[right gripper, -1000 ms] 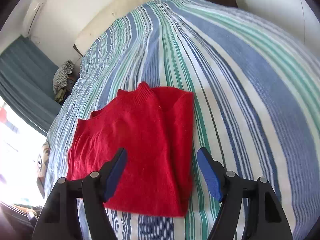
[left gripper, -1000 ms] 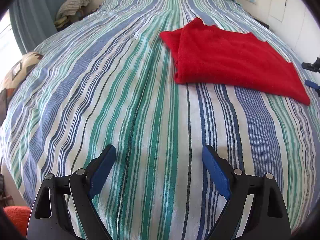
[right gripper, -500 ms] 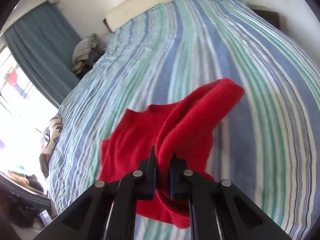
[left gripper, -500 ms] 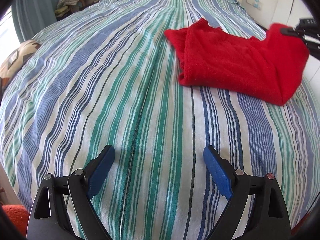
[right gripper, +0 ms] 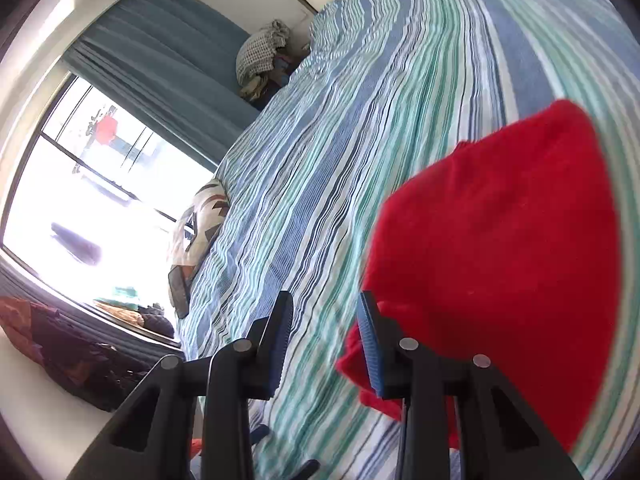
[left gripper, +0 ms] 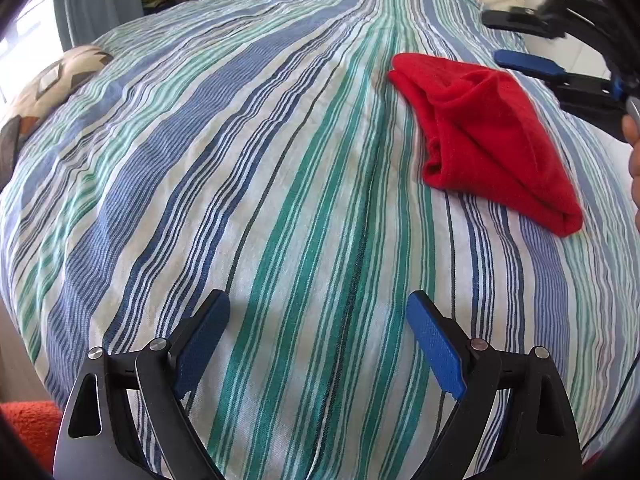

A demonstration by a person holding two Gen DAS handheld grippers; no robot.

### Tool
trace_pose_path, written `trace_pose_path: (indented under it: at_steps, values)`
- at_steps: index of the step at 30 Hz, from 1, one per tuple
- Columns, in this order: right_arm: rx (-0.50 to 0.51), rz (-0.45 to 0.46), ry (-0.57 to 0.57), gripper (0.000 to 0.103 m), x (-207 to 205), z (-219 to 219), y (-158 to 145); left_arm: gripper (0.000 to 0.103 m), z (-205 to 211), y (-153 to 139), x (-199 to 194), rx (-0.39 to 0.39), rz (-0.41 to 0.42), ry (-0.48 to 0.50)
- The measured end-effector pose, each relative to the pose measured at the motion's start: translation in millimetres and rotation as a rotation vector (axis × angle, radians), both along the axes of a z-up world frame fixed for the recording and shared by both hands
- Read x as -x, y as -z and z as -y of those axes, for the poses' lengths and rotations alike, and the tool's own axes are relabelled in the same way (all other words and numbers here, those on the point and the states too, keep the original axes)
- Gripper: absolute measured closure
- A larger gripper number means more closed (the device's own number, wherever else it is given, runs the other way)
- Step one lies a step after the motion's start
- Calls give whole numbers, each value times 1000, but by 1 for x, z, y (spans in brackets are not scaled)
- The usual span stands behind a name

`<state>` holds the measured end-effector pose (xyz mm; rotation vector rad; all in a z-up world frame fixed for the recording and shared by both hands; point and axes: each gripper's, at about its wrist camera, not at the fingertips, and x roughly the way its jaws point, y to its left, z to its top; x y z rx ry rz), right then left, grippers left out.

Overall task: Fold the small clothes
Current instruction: 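Grasp the folded sweater edge with the right tool and fold it over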

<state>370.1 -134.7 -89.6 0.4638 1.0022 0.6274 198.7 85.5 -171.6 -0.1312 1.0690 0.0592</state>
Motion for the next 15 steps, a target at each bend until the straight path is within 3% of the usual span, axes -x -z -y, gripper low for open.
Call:
trace_pose_path:
  at_steps: [4, 7, 9, 11, 13, 15]
  values:
    - [314, 73, 27, 70, 8, 11, -3, 12, -2, 0, -2, 29, -4, -12]
    - [339, 106, -30, 70, 14, -3, 10, 12, -1, 1, -2, 19, -5, -9]
    - [297, 149, -101, 70, 23, -20, 20, 12, 0, 2, -2, 8, -5, -8]
    - [293, 109, -212, 73, 32, -45, 45, 12, -1, 3, 0, -5, -6, -7]
    - [369, 29, -350, 79, 46, -66, 76, 12, -2, 3, 0, -14, -8, -10]
    - [425, 42, -417, 82, 64, -70, 84, 12, -4, 3, 0, -4, -7, -17]
